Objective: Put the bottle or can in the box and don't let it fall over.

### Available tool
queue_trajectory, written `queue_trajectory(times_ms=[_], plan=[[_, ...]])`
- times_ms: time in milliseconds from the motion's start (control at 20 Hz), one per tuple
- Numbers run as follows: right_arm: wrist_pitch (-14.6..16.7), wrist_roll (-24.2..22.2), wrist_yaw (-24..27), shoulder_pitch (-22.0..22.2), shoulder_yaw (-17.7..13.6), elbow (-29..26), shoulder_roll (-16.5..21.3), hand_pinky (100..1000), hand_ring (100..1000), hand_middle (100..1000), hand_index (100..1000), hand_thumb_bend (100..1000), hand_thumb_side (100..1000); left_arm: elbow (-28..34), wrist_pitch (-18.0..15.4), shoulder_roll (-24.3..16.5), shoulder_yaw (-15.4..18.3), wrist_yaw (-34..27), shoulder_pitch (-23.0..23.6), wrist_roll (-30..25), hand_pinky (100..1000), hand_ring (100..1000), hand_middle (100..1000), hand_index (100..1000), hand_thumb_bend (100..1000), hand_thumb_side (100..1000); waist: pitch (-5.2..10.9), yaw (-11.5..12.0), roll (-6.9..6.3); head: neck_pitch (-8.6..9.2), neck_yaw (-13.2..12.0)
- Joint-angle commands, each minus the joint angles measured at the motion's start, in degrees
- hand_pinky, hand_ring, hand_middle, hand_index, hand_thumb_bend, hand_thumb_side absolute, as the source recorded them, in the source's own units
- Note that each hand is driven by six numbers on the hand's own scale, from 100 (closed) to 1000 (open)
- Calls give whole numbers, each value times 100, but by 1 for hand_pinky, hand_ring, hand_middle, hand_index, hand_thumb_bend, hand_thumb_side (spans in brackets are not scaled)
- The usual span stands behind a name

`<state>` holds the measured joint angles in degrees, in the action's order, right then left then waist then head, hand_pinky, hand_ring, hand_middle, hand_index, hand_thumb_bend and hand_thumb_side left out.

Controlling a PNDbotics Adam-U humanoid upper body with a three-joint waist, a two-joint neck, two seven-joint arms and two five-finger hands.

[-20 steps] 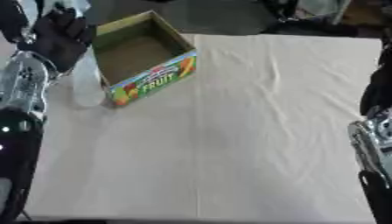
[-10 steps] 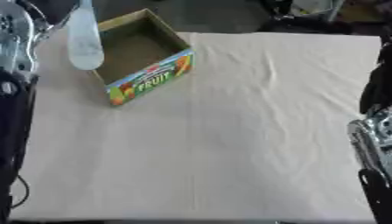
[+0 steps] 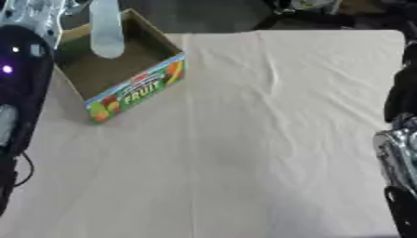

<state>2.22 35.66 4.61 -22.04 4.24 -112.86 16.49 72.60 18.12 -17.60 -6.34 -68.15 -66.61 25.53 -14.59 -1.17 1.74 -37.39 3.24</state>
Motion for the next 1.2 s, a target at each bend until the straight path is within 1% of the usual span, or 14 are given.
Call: queue_trajectory(times_ms=[50, 250, 450, 600, 800, 1050, 1100, 1150, 1200], plan=[[23, -57, 70, -128, 27, -170, 24, 991, 915, 975, 897, 100, 793, -362, -57, -113, 150, 226, -213, -132, 100, 100, 100, 940, 460, 1000, 44, -68, -12, 203, -100], [73, -86, 123, -171, 50, -173, 18, 993, 916, 976, 898, 100, 795, -808, -155, -133, 263, 405, -210, -316, 100, 100, 100, 935, 461, 1000, -49, -148, -20, 324, -178], [93, -102, 145, -168, 60, -173, -8, 995, 917, 978, 898, 100, 798, -1033, -174, -131, 317, 475, -143, -489, 100, 100, 100, 929, 466, 1000, -103, -142, -14, 357, -209], [108, -98, 149, -172, 53, -173, -5, 994, 917, 977, 898, 100, 796, -1165, -166, -125, 358, 499, -43, -468, 100, 100, 100, 928, 473, 1000, -117, -116, 8, 342, -203], [120, -94, 147, -150, 39, -173, 3, 994, 917, 977, 898, 100, 796, -1300, -154, -122, 411, 466, 153, -380, 100, 100, 100, 928, 484, 1000, -95, -72, 32, 314, -191], [116, -78, 134, -99, 10, -173, 12, 993, 916, 976, 898, 100, 794, -1432, -93, -124, 448, 382, 420, -264, 100, 100, 100, 933, 493, 1000, -15, 4, 61, 262, -154], [116, -76, 132, -88, 7, -173, 13, 993, 916, 976, 898, 100, 794, -1459, -75, -124, 455, 367, 472, -226, 100, 100, 100, 934, 456, 1000, 6, 22, 64, 247, -146], [114, -75, 132, -73, 3, -173, 13, 993, 916, 976, 898, 100, 794, -1481, -54, -124, 460, 355, 529, -181, 100, 100, 100, 934, 497, 1000, 29, 46, 68, 229, -132], [111, -71, 131, -55, -2, -173, 13, 993, 917, 976, 898, 100, 794, -1490, -36, -121, 463, 347, 586, -139, 100, 100, 100, 936, 498, 1000, 54, 72, 71, 222, -115]])
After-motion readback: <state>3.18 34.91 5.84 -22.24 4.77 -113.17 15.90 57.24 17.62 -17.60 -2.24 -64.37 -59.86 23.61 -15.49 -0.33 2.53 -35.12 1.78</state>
